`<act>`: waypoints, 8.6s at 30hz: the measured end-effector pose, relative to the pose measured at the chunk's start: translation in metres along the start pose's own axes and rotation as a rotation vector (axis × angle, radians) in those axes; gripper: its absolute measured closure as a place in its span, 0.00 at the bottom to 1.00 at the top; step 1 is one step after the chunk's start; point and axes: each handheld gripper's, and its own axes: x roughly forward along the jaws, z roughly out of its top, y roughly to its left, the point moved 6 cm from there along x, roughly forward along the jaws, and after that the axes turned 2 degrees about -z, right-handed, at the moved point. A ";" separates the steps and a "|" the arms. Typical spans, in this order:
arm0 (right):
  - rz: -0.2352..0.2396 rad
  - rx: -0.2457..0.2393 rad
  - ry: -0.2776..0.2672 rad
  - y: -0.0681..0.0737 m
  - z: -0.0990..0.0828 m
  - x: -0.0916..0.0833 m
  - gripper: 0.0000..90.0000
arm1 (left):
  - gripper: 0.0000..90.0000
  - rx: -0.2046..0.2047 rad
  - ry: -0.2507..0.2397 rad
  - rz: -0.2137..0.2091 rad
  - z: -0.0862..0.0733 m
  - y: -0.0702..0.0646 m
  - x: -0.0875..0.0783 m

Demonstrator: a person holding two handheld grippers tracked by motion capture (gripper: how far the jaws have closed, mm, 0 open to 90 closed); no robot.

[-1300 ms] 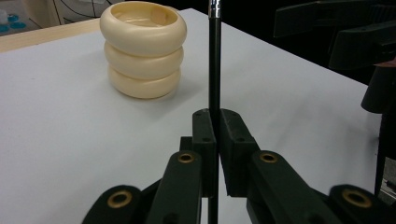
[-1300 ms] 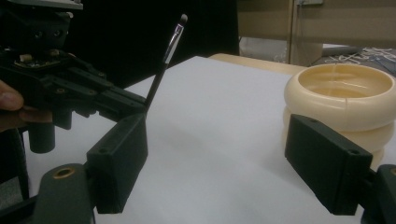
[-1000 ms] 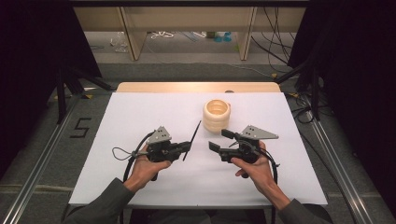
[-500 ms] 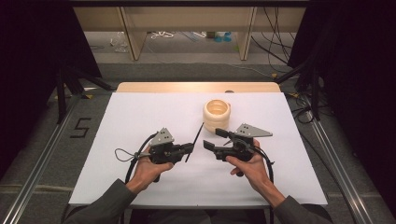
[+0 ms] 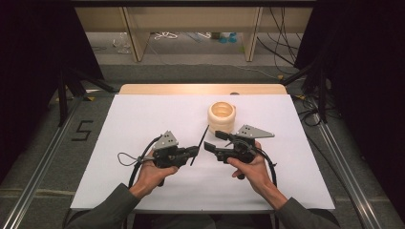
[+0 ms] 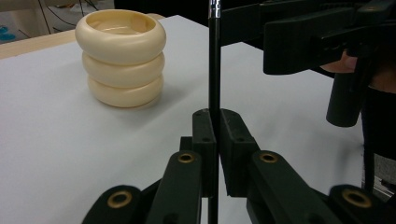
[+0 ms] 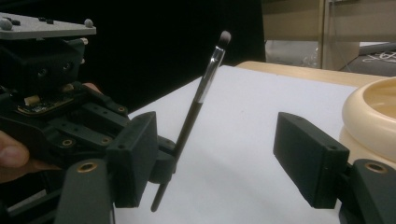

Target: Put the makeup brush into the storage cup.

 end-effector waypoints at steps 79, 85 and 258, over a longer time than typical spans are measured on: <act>0.104 0.124 -0.081 0.000 0.007 0.008 0.95 | 0.36 0.020 -0.026 0.047 0.000 0.002 -0.007; 0.087 0.106 -0.078 -0.002 0.009 0.006 0.95 | 0.30 0.016 -0.019 0.064 -0.002 0.007 -0.011; -0.341 -0.015 0.066 -0.123 0.074 0.041 0.33 | 0.20 -0.013 -0.007 0.138 -0.015 0.027 -0.032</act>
